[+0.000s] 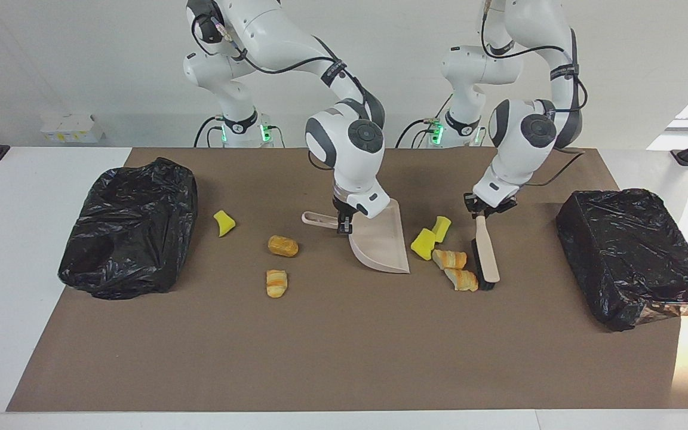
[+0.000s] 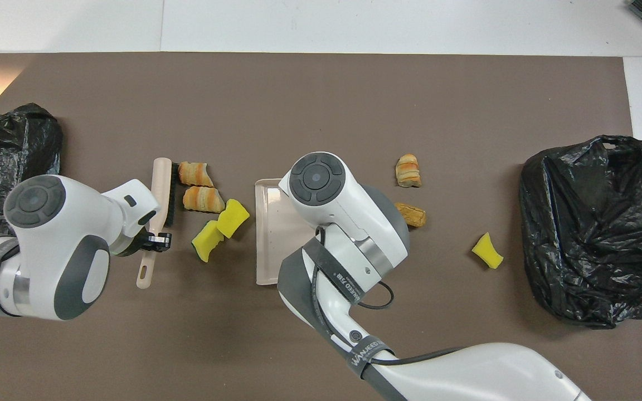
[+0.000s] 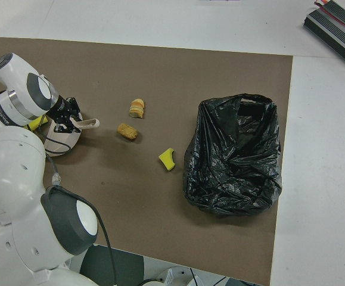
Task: Sweep and dump trash in bin
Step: 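Sweep bread and sponges into the dustpan with the left gripper's brush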
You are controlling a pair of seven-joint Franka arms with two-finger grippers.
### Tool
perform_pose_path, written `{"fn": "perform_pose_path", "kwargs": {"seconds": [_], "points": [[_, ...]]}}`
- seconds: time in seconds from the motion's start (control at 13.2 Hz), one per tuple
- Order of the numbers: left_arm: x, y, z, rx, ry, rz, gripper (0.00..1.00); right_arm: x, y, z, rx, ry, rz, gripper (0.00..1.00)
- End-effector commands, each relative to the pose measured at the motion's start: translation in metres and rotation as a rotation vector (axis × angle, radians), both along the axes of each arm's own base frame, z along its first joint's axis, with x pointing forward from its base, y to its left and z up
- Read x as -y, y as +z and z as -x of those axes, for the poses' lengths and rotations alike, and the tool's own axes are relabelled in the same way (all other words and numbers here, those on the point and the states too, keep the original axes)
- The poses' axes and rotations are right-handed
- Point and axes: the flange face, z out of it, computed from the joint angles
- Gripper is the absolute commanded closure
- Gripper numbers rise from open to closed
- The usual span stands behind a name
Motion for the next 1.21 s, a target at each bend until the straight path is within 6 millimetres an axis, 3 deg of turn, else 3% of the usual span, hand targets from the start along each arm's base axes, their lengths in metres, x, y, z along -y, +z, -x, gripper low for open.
{"fn": "perform_pose_path", "kwargs": {"seconds": [0.0, 0.08, 0.38, 0.61, 0.83, 0.98, 1.14], "points": [[0.033, -0.019, 0.011, 0.023, -0.025, -0.003, 1.0, 0.001, -0.001, 0.004, -0.001, -0.022, -0.017, 1.0], [0.045, -0.018, 0.014, 0.029, -0.033, 0.004, 1.0, 0.001, -0.001, 0.004, -0.002, -0.022, -0.016, 1.0], [0.141, -0.011, 0.059, 0.015, -0.056, 0.063, 1.0, 0.0, -0.001, 0.005, -0.001, -0.026, -0.015, 1.0], [0.179, -0.004, 0.081, 0.01, -0.113, 0.099, 1.0, 0.0, 0.0, 0.005, -0.002, -0.027, -0.014, 1.0], [0.193, 0.006, 0.079, 0.013, -0.115, 0.121, 1.0, 0.0, 0.0, 0.005, -0.003, -0.027, -0.013, 1.0], [0.182, 0.018, 0.075, -0.004, -0.111, 0.117, 1.0, 0.0, 0.001, 0.005, -0.003, -0.027, -0.013, 1.0], [0.155, 0.046, 0.052, -0.057, -0.067, 0.101, 1.0, 0.001, 0.0, 0.004, -0.004, -0.03, -0.012, 1.0]]}}
